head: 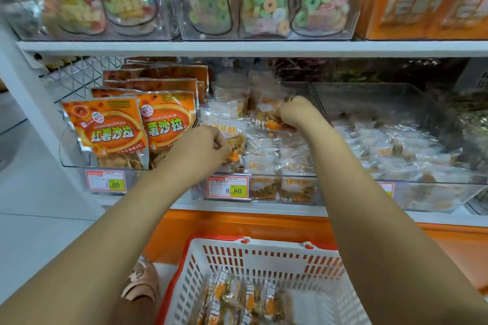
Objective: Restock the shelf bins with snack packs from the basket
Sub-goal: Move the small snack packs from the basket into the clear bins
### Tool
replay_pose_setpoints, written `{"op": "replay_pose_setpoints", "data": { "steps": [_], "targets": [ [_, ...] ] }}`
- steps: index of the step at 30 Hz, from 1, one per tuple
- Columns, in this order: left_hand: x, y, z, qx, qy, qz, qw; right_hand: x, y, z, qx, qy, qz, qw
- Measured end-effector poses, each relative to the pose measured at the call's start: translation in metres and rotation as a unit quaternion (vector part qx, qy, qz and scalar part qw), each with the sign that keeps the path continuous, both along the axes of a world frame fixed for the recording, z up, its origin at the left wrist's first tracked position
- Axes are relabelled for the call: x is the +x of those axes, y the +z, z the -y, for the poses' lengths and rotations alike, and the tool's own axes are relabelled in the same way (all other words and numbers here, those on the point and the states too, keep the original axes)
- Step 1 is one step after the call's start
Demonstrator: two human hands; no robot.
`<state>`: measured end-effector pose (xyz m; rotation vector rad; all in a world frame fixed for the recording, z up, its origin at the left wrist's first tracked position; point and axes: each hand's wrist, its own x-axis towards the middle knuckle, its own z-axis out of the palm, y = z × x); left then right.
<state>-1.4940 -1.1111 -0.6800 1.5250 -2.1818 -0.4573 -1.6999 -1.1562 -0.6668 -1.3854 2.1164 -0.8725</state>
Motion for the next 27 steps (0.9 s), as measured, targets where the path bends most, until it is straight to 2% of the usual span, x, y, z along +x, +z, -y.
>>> {"op": "replay_pose_setpoints", "data": {
  "steps": [5,13,15,19,21,24,27],
  "targets": [
    [0.003,0.001,0.001,0.018,-0.012,-0.006,1.0,0.001,-0.012,0.008,-0.002,-0.037,-0.045,0.998],
    [0.002,0.0,0.0,0.012,-0.018,-0.006,1.0,0.016,-0.009,0.009,0.032,0.004,0.015,0.999],
    [0.003,-0.001,-0.001,0.012,-0.02,-0.009,1.0,0.014,-0.008,0.006,0.017,-0.006,0.024,1.0],
    [0.006,-0.007,-0.01,0.005,-0.035,-0.02,0.999,0.014,-0.007,-0.011,-0.01,-0.049,-0.016,0.999],
    [0.008,-0.009,-0.017,-0.025,-0.041,-0.036,0.998,0.019,-0.004,-0.031,-0.067,-0.062,-0.047,0.995],
    [0.014,-0.016,-0.031,-0.069,-0.042,-0.041,0.996,0.035,-0.012,-0.068,-0.176,-0.014,-0.091,0.98],
    [0.024,-0.032,-0.046,-0.035,-0.052,0.014,0.998,0.057,-0.037,-0.108,-0.163,0.076,-0.098,0.979]
  ]
}}
